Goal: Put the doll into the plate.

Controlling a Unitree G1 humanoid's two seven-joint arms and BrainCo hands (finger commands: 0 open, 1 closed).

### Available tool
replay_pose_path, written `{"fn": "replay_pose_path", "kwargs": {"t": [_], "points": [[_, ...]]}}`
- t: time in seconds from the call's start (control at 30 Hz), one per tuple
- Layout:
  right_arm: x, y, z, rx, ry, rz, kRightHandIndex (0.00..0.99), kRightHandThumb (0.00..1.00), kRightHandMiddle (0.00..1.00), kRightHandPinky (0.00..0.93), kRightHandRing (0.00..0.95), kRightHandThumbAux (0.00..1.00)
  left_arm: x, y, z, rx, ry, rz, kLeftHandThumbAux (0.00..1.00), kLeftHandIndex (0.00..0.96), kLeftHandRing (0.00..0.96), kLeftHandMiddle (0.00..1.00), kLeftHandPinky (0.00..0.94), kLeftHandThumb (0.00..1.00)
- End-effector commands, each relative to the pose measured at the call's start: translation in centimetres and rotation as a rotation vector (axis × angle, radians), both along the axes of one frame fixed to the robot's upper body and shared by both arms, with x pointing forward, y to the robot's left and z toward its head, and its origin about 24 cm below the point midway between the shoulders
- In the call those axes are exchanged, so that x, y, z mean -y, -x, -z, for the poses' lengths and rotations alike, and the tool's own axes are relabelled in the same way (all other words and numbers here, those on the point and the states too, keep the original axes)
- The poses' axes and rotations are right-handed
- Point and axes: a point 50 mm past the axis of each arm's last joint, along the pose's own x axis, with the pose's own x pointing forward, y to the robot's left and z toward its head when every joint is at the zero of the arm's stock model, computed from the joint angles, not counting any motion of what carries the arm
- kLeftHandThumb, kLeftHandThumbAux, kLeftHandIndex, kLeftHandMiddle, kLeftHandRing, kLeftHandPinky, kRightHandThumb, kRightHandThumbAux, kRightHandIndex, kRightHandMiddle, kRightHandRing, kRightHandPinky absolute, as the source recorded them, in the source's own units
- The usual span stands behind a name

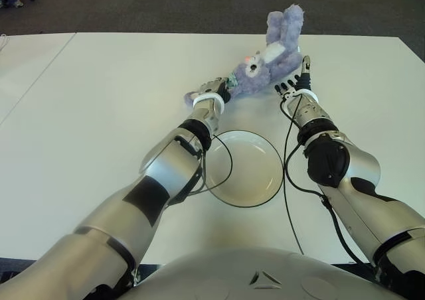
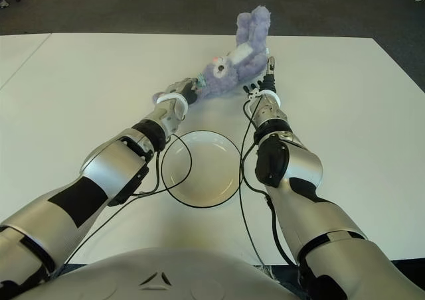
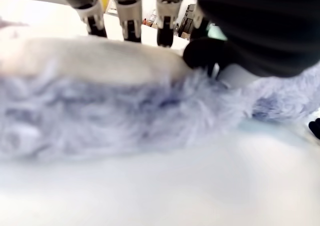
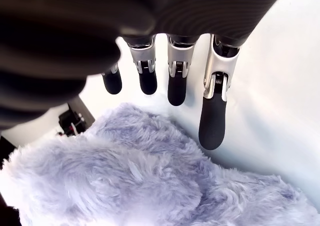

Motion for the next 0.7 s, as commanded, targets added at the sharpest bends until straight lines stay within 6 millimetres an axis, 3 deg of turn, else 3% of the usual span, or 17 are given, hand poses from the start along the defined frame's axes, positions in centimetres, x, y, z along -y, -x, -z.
{"fn": "replay_pose_path", "kwargs": {"t": [0.03,0.23,0.5,0.7], "points": [[-1.18,1.76,3.23,-0.149,-0.007,-0.012,0.0,0.104,0.023,0.105,0.042,0.362,2.83,1.75,1.4,-0.074,0.021,0.061,0.44,0.0,0.123,0.0,0.072,0.794],[-1.23,1.74,3.14,-0.16,0.016,0.003,0.0,0.138,0.006,0.107,0.035,0.359,2.88,1.76,1.39,-0.069,0.018,0.066,0.457,0.0,0.055,0.0,0.113,0.734],[-1.45,1.49,2.79,-0.144,0.076,-0.042,0.0,0.152,0.0,0.085,0.017,0.356,2.96,1.89,1.55,-0.067,0.002,0.077,0.421,0.0,0.121,0.0,0.094,0.711],[-1.83,1.17,2.31,-0.144,0.156,-0.104,0.0,0.179,0.0,0.122,0.017,0.345,2.97,2.09,1.86,-0.074,0.005,0.075,0.411,0.0,0.083,0.0,0.152,0.716]]}}
